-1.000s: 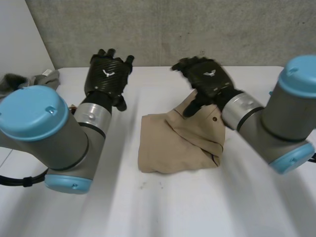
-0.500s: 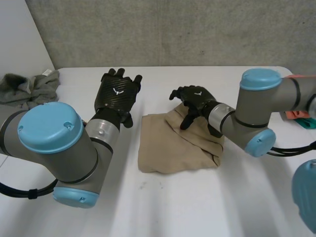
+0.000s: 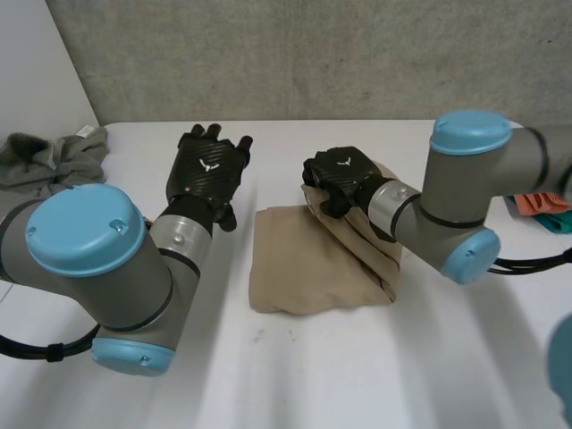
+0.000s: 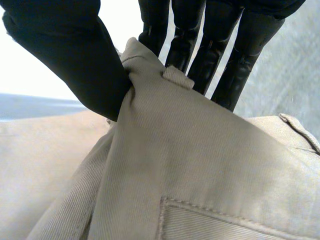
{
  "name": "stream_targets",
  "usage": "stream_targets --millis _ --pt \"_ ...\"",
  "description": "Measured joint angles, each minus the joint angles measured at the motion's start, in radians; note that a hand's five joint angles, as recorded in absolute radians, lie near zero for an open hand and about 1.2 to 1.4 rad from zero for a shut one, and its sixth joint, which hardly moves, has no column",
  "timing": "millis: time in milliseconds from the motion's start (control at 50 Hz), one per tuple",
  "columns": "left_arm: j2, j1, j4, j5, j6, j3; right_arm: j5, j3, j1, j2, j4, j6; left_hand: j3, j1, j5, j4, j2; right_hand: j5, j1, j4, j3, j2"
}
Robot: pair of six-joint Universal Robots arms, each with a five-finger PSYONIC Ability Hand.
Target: Fold the laundry.
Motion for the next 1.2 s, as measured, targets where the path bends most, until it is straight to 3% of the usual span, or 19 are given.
stream_targets --millis 200,480,500,540,560,600,720,940,1060,1200 --pt "0.041 0.034 0.004 -0.002 -0.001 0.005 -0.083 0.264 0.066 -0.171 -0.023 -0.146 0.0 0.0 0.0 0.0 0.0 0.0 0.008 0.007 0.0 0.0" --pt "0.054 0.043 0.01 -0.036 -0.02 0.011 -0.155 0.334 0.158 -0.102 -0.032 -0.267 0.0 0.0 0.0 0.0 0.0 -0.001 0.002 -0.007 -0.01 -0.011" --pt "0.055 0.043 0.01 -0.037 -0.021 0.012 -0.153 0.33 0.159 -0.098 -0.033 -0.273 0.0 0.0 0.0 0.0 0.0 -0.134 -0.141 -0.155 -0.152 -0.178" --pt "0.055 0.043 0.01 -0.038 -0.022 0.012 -0.149 0.326 0.16 -0.093 -0.035 -0.279 0.0 0.0 0.0 0.0 0.0 -0.134 -0.141 -0.155 -0.152 -0.178" --pt "0.055 0.043 0.01 -0.039 -0.023 0.013 -0.144 0.323 0.159 -0.092 -0.037 -0.281 0.0 0.0 0.0 0.0 0.0 -0.502 -0.488 -0.533 -0.536 -0.55" --pt "0.055 0.041 0.011 -0.038 -0.024 0.016 -0.133 0.322 0.157 -0.096 -0.038 -0.28 0.0 0.0 0.0 0.0 0.0 -0.841 -0.743 -0.899 -0.898 -0.91" --pt "0.055 0.03 0.014 -0.036 -0.042 0.04 -0.084 0.349 0.139 -0.164 -0.036 -0.195 0.0 0.0 0.0 0.0 0.0 -0.889 -0.773 -0.948 -0.952 -0.953" --pt "0.017 -0.054 0.001 -0.001 -0.137 0.139 -0.014 0.437 -0.087 -0.385 -0.038 0.242 0.0 0.0 0.0 0.0 0.0 -0.89 -0.773 -0.948 -0.952 -0.953" --pt "-0.086 -0.1 -0.062 0.026 -0.145 0.22 -0.001 0.391 -0.118 -0.382 -0.037 0.289 0.0 0.0 0.0 0.0 0.0 -0.89 -0.773 -0.948 -0.952 -0.954" --pt "-0.247 -0.114 -0.216 0.029 -0.143 0.318 0.032 0.283 -0.085 -0.235 -0.012 0.195 0.0 0.0 0.0 0.0 0.0 -0.89 -0.773 -0.948 -0.952 -0.954"
